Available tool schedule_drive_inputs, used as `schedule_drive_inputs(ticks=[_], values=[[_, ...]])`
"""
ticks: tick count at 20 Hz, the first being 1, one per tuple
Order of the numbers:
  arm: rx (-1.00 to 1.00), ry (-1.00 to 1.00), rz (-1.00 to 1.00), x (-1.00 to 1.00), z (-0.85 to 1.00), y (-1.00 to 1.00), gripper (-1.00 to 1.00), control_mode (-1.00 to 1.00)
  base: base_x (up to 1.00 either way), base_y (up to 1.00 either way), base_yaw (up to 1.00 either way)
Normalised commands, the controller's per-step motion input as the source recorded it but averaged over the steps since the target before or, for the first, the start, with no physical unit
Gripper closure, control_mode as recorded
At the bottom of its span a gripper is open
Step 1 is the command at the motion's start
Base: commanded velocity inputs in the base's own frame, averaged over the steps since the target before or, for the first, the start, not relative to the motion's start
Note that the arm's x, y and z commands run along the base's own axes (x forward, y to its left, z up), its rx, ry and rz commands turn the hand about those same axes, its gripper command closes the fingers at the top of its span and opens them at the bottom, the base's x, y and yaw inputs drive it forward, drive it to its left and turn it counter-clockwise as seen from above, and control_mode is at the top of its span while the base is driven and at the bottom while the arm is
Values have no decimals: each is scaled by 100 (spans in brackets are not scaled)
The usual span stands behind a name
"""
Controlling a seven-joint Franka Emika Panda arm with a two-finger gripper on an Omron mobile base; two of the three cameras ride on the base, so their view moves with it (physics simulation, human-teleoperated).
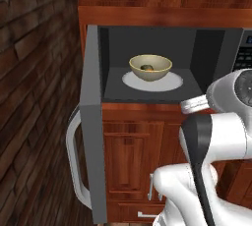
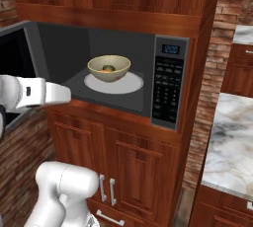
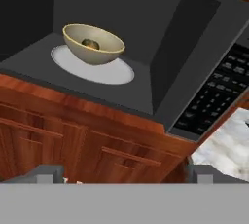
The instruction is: Place the bowl containing the squash and carrot in the microwave. Close the microwave door and press the start button to microwave the meal.
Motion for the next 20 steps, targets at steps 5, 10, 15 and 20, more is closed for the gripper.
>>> schedule_drive_inputs(ticks=[5, 10, 15, 20], values=[[-33, 1, 34, -76, 2, 6, -100, -100, 0, 0, 0], [-24, 9, 29, -48, 13, 8, -100, -100, 0, 0, 0], [-29, 24, 18, -22, 41, 44, -100, -100, 0, 0, 0], [-31, 18, 13, -29, 30, 65, -100, -100, 0, 0, 0]])
